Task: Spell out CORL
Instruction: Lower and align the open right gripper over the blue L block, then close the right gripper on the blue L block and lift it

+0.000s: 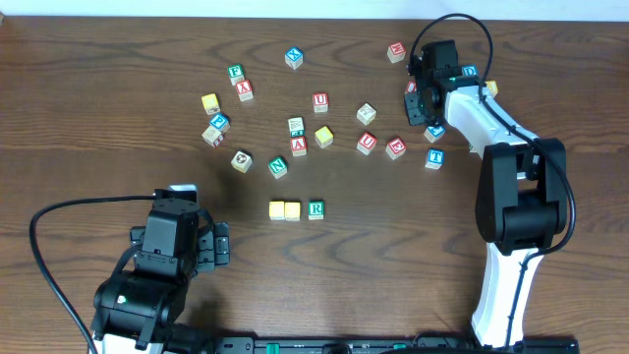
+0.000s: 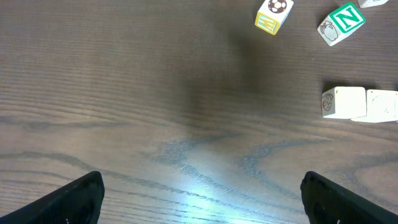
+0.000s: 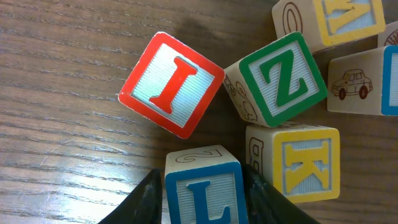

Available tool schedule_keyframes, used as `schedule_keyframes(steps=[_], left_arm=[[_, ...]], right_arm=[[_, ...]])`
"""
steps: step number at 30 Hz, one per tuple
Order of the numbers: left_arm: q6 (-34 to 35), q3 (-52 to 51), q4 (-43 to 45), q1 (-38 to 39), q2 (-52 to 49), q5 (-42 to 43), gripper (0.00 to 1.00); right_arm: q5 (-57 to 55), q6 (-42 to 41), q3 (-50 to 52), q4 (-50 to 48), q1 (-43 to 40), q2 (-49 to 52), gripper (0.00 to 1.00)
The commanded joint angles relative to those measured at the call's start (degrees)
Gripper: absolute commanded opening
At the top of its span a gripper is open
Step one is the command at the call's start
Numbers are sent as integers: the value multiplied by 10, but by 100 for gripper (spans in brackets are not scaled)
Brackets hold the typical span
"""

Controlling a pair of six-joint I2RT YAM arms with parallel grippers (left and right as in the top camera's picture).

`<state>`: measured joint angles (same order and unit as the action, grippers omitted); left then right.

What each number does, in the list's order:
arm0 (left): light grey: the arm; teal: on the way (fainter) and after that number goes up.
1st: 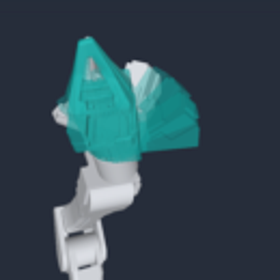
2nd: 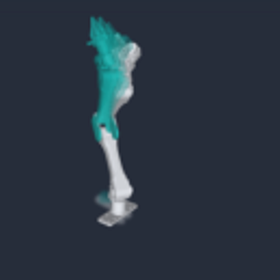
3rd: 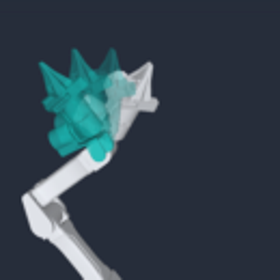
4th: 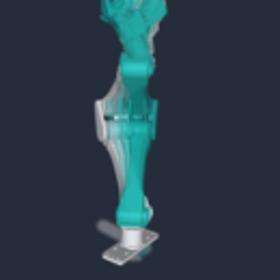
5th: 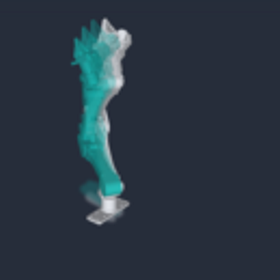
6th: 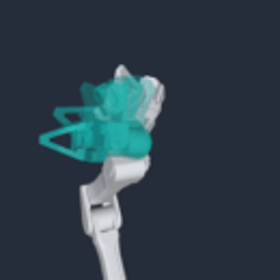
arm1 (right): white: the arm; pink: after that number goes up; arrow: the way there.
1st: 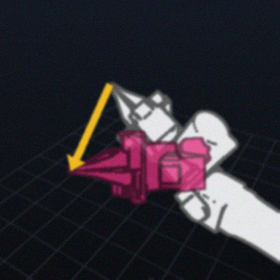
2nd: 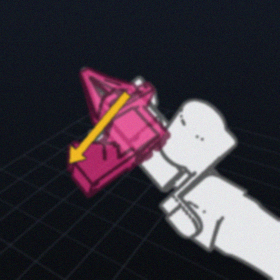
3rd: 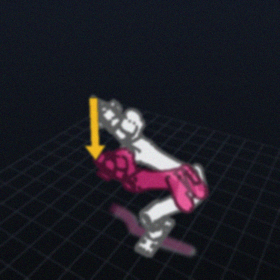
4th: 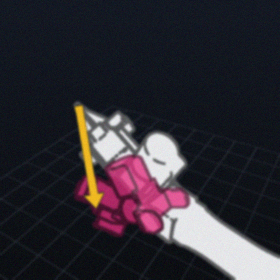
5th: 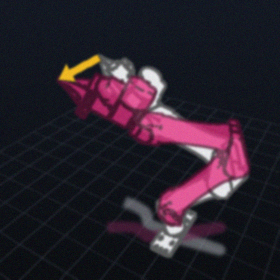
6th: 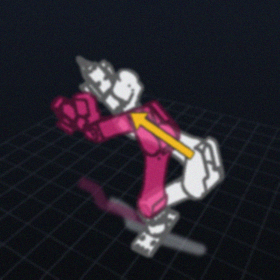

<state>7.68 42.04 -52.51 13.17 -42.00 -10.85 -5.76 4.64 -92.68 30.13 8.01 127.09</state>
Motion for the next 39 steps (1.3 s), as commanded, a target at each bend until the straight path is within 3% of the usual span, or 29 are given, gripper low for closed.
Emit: schedule_keyframes(steps=[1, 19, 26, 29, 39], left_arm=[[5, 1, -2, -2, 0, -1, 99], [5, 1, -2, -2, 0, -1, 99], [5, 1, -2, -2, 0, -1, 99], [5, 1, -2, -2, 0, -1, 99], [5, 1, -2, -2, 0, -1, 99]], right_arm=[[4, 1, -10, -3, 2, 7, 36], [1, 1, -12, -6, 3, 27, 25], [2, -8, -14, -3, 3, 18, 12], [2, -10, -14, -1, 3, 2, 8], [2, -33, -15, 40, 3, -118, 7]])
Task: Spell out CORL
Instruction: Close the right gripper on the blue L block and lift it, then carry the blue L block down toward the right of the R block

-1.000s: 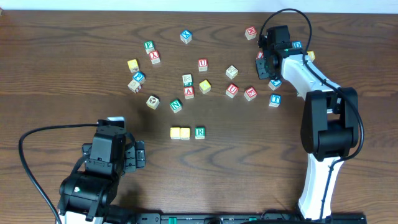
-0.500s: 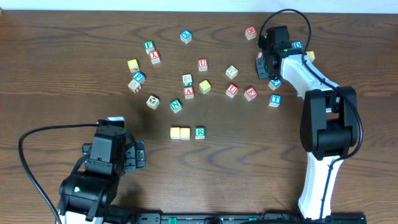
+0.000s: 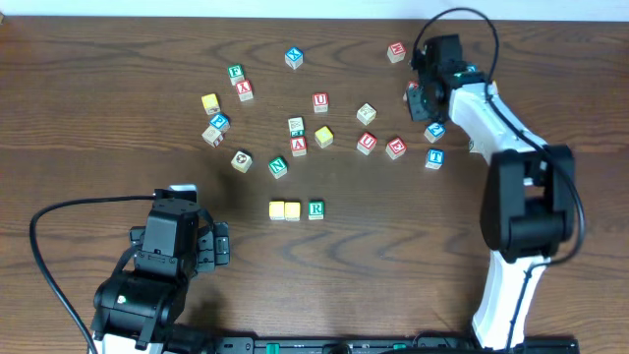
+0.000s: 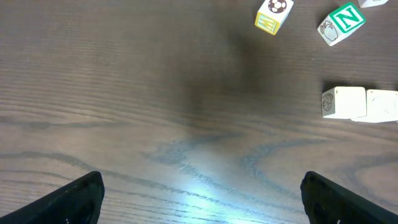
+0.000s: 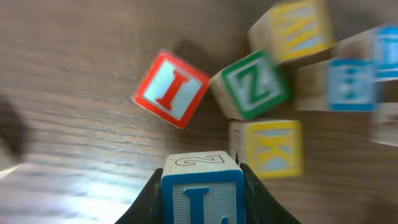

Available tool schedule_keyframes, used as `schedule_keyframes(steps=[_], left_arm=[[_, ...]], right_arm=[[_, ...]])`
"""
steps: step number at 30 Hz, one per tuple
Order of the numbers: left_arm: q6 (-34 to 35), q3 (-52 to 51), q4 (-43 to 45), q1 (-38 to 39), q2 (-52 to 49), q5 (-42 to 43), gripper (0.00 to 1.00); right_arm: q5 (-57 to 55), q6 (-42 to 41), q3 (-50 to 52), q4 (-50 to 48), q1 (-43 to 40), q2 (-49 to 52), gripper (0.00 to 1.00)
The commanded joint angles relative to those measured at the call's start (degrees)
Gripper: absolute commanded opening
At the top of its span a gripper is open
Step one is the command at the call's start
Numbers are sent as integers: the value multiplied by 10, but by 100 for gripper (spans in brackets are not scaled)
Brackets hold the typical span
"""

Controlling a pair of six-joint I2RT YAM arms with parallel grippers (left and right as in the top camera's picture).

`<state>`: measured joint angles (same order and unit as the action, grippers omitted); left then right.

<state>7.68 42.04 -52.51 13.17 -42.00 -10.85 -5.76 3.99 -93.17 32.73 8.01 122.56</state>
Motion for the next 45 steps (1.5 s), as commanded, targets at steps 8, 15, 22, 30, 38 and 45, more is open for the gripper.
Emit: schedule_keyframes(steps=[8, 15, 22, 30, 38, 45], left_arm=[[5, 1, -2, -2, 0, -1, 99], [5, 1, -2, -2, 0, -1, 99], [5, 1, -2, -2, 0, -1, 100], [5, 1, -2, -2, 0, -1, 99], [5, 1, -2, -2, 0, -1, 99], [5, 1, -2, -2, 0, -1, 99]], right_arm=[[4, -153, -10, 141, 35, -157, 1], [4, -295, -7, 267, 133, -171, 1], [-59, -392, 33, 270, 265, -171, 1], [-76, -446, 141, 196, 315, -171, 1], [-56, -461, 219, 160, 320, -171, 1], [-28, -464, 263, 81, 342, -171, 1]])
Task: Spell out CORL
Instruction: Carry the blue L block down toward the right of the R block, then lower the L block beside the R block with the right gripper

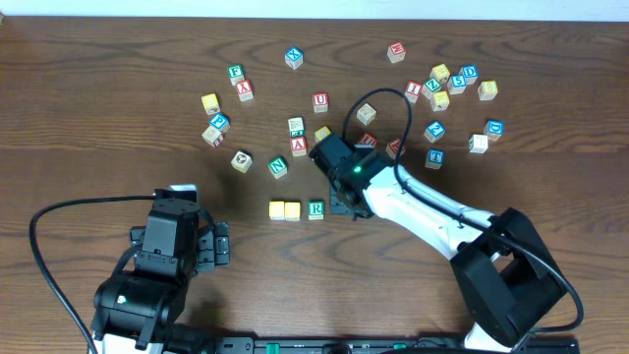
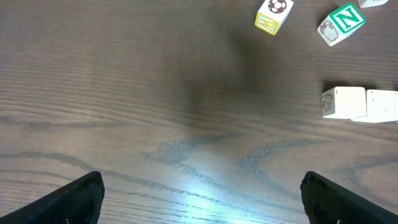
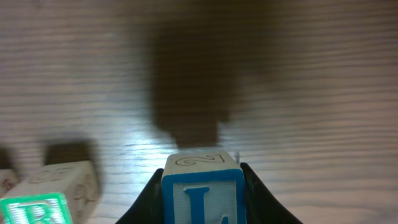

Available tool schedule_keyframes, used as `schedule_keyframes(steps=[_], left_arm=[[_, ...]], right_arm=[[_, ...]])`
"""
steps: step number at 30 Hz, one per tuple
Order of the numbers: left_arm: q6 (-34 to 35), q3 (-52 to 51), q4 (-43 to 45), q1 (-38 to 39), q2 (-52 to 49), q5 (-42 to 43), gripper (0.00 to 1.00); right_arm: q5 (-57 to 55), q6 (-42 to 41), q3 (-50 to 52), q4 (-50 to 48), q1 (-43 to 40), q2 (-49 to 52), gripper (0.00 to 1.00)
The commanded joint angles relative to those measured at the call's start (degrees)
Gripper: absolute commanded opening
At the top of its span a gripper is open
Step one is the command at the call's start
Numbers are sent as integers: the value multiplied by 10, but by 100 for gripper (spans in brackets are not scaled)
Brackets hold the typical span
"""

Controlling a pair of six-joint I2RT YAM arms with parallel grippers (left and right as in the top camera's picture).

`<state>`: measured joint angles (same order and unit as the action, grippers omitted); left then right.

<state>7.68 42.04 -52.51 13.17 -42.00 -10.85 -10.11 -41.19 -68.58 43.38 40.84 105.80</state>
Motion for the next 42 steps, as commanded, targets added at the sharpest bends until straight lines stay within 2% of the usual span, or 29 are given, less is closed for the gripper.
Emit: schedule_keyframes(steps=[1, 10, 42], left_arm=[[5, 1, -2, -2, 0, -1, 99], [5, 1, -2, -2, 0, -1, 99], [5, 1, -2, -2, 0, -1, 99]], right_arm=[[17, -12, 22, -37, 16, -3, 1], [17, -13, 50, -90, 37, -3, 1], [15, -17, 51, -116, 66, 0, 1]])
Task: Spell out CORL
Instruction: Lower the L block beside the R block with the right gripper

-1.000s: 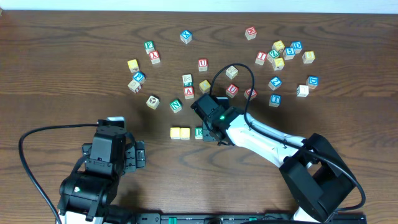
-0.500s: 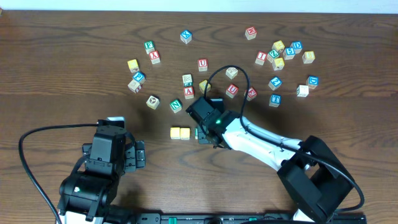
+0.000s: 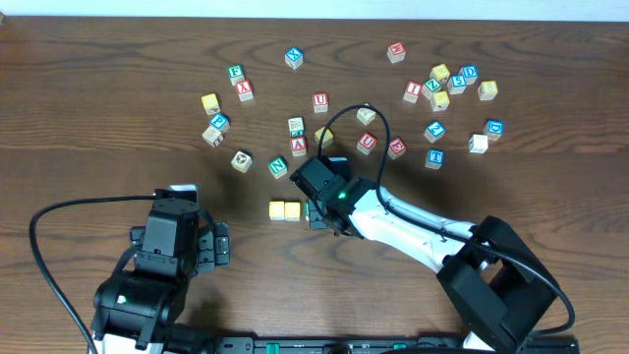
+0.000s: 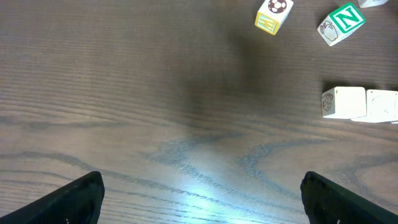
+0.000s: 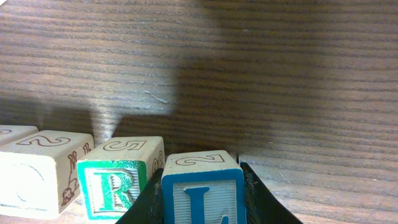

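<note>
My right gripper (image 5: 202, 186) is shut on a blue L block (image 5: 202, 194). It holds the block just right of a green R block (image 5: 122, 177), close beside it; I cannot tell whether they touch. Left of the R stands a pale block (image 5: 38, 173) of the same row. From overhead, the right gripper (image 3: 324, 209) covers the R and the L, and two yellow-topped blocks (image 3: 285, 209) of the row show to its left. My left gripper (image 4: 202, 199) is open over bare wood near the front left, far from the row.
Loose letter blocks are scattered across the back of the table, with a cluster (image 3: 439, 84) at the back right. A green N block (image 3: 278, 167) and a soccer-ball block (image 3: 242, 160) lie just behind the row. The right arm (image 3: 413, 231) stretches across the middle.
My right gripper has moved left and lower with the L block. It was a little right of the R block; now the L sits right next to it. The left arm has not moved.
My right gripper was shut on the L block in the back-right cluster, among the I, Z and K blocks. Then it held the L above that cluster. Later it was near the row in the middle, and now the L is beside the R.
</note>
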Available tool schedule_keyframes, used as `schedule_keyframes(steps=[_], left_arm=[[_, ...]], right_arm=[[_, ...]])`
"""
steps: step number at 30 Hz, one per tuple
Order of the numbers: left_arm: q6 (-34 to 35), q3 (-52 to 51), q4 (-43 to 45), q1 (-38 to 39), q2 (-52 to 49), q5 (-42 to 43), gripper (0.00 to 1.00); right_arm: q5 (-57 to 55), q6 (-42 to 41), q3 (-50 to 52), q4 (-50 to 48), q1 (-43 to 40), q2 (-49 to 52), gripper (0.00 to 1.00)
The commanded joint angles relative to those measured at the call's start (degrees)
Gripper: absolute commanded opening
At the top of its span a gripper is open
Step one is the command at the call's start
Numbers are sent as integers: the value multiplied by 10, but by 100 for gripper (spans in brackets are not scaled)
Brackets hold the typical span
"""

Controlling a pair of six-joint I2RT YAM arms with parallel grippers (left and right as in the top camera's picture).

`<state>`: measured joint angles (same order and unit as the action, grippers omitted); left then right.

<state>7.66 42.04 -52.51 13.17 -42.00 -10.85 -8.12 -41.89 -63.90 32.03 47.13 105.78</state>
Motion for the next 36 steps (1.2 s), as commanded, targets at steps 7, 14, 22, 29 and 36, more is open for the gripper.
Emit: schedule_keyframes(steps=[7, 14, 22, 29, 36], left_arm=[[5, 1, -2, -2, 0, -1, 99], [5, 1, -2, -2, 0, -1, 99], [5, 1, -2, -2, 0, -1, 99], [5, 1, -2, -2, 0, -1, 99], [5, 1, -2, -2, 0, -1, 99]], right_arm=[[-5, -23, 5, -6, 5, 3, 1], [-5, -36, 6, -9, 6, 3, 1], [-5, -39, 6, -10, 6, 3, 1], [-6, -39, 6, -14, 13, 3, 1], [-15, -40, 6, -21, 22, 3, 1]])
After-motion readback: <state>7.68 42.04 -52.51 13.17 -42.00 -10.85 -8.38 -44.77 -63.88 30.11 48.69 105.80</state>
